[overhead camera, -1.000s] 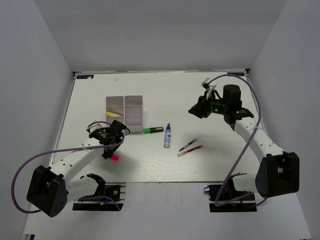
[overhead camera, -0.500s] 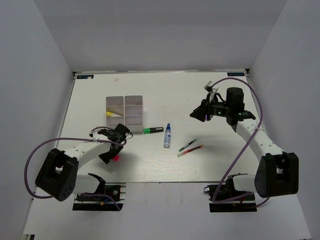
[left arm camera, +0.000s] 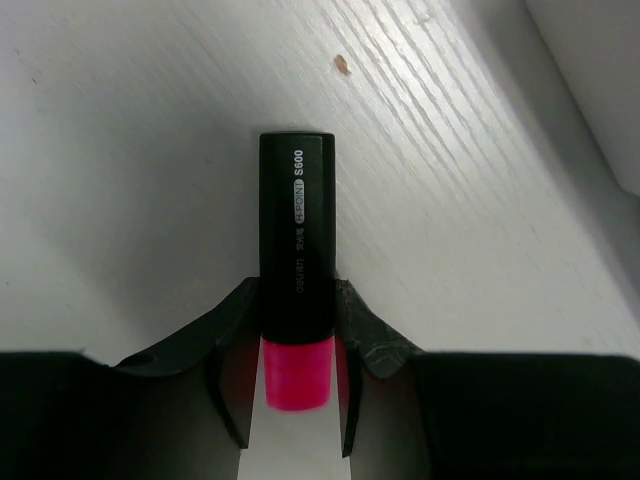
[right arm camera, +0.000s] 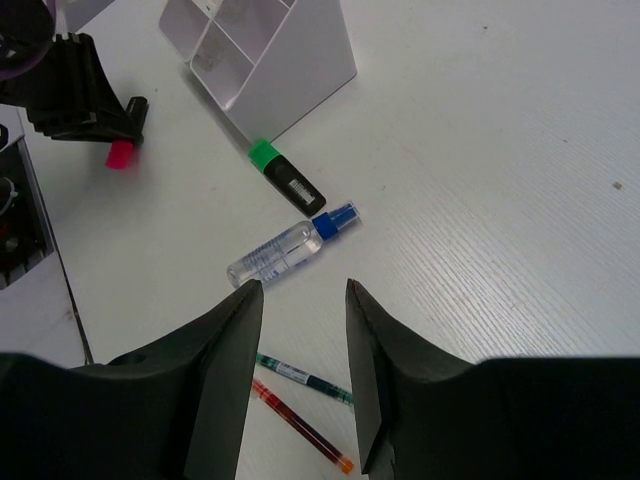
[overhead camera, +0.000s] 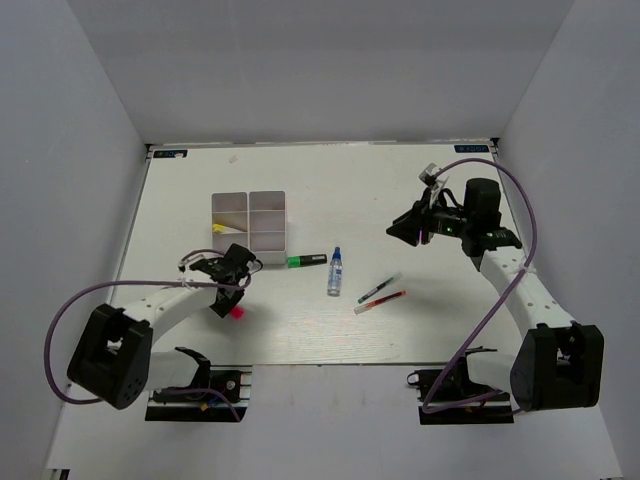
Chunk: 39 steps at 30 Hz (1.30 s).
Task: Sort the stationery into containers
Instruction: Pick up the stationery from the center of the board, then place the stationery in the storage box.
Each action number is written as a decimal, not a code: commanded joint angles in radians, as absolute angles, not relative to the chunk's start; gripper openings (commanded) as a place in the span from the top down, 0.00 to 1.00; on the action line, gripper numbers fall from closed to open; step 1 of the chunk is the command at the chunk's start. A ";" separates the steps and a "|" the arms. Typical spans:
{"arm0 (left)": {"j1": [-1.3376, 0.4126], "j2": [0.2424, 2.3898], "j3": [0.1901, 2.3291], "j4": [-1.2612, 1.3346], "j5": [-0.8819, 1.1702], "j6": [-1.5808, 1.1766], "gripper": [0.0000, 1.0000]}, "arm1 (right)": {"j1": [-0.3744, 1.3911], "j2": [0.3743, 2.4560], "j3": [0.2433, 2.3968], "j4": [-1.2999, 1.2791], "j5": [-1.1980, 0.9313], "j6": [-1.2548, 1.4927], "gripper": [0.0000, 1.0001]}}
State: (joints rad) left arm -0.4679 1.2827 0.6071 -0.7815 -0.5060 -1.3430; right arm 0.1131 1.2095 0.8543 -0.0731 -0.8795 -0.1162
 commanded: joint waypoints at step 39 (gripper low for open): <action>-0.529 1.359 0.702 0.514 -0.670 -0.383 1.00 | 0.100 1.235 0.782 -0.046 -1.075 -0.242 0.67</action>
State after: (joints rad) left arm -0.5098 1.3552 0.6571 0.4202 -0.5201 -0.3748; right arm 0.1047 1.2350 0.7872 -0.0883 -1.0504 -0.2264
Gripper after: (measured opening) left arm 0.409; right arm 0.329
